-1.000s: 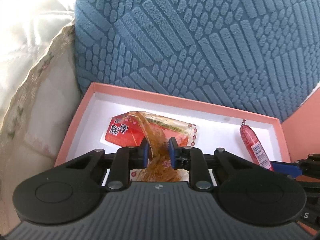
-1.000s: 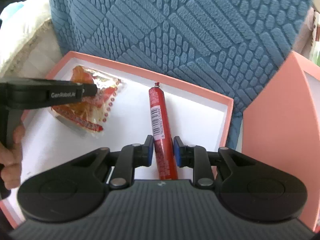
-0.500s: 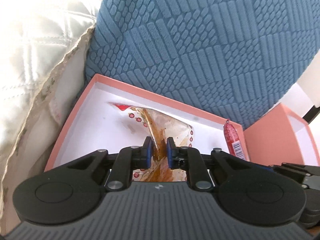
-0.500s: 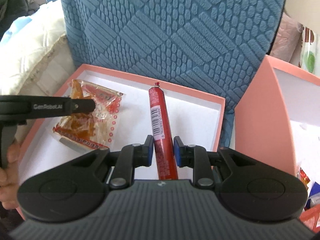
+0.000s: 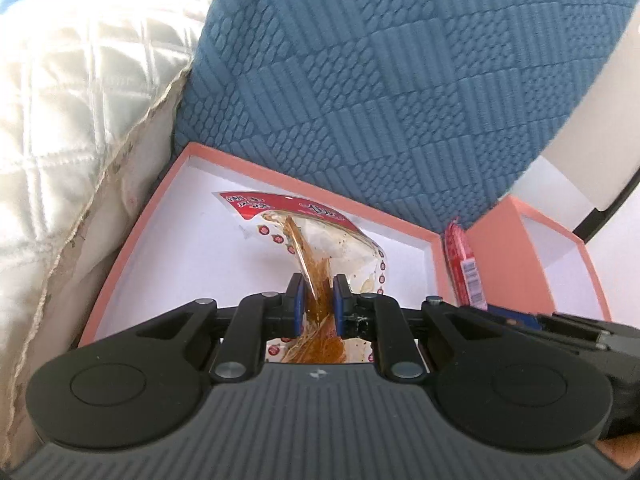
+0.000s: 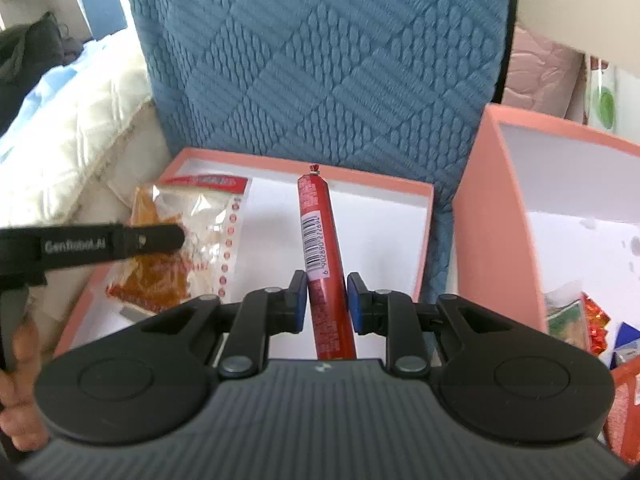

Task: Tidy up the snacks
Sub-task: 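Lift and carry the sausage with right gripper while left carries the orange packet over box, then open both grippers to drop the sausage and orange packet into the box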

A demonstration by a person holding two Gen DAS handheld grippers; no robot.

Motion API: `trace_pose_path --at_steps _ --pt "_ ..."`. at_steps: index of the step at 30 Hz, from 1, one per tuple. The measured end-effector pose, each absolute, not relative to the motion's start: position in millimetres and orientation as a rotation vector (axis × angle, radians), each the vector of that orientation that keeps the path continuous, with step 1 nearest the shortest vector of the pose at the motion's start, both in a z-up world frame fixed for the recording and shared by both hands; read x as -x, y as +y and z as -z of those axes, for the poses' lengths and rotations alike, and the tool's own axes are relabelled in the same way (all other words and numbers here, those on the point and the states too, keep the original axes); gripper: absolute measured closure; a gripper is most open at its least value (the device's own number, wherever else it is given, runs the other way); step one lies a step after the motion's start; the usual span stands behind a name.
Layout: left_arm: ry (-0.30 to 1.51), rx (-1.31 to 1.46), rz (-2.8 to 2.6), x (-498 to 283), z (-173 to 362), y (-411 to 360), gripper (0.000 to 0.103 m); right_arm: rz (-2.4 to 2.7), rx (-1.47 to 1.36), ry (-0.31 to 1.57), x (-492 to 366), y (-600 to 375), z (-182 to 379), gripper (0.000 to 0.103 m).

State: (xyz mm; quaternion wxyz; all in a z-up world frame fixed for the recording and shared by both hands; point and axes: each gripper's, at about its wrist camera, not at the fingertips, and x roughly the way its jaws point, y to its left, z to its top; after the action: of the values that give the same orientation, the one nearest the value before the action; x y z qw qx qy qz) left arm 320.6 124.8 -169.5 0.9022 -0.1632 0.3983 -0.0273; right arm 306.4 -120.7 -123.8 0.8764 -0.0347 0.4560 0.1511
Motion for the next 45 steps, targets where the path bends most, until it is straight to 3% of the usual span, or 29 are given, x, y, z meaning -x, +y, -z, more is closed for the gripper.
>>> trace_pose_path --at_steps 25,34,45 --pt "0.678 0.281 0.221 -293.4 15.4 16.7 0.086 -0.226 0.02 0.713 -265.6 -201.6 -11.0 0.078" --pt "0.724 0.268 0.329 -295.2 32.0 -58.3 0.086 -0.142 -0.009 0.711 -249.1 -256.1 -9.7 0.078" --pt "0.856 0.209 0.412 -287.0 94.8 -128.2 0.086 -0.02 -0.067 0.821 -229.3 -323.9 44.7 0.078"
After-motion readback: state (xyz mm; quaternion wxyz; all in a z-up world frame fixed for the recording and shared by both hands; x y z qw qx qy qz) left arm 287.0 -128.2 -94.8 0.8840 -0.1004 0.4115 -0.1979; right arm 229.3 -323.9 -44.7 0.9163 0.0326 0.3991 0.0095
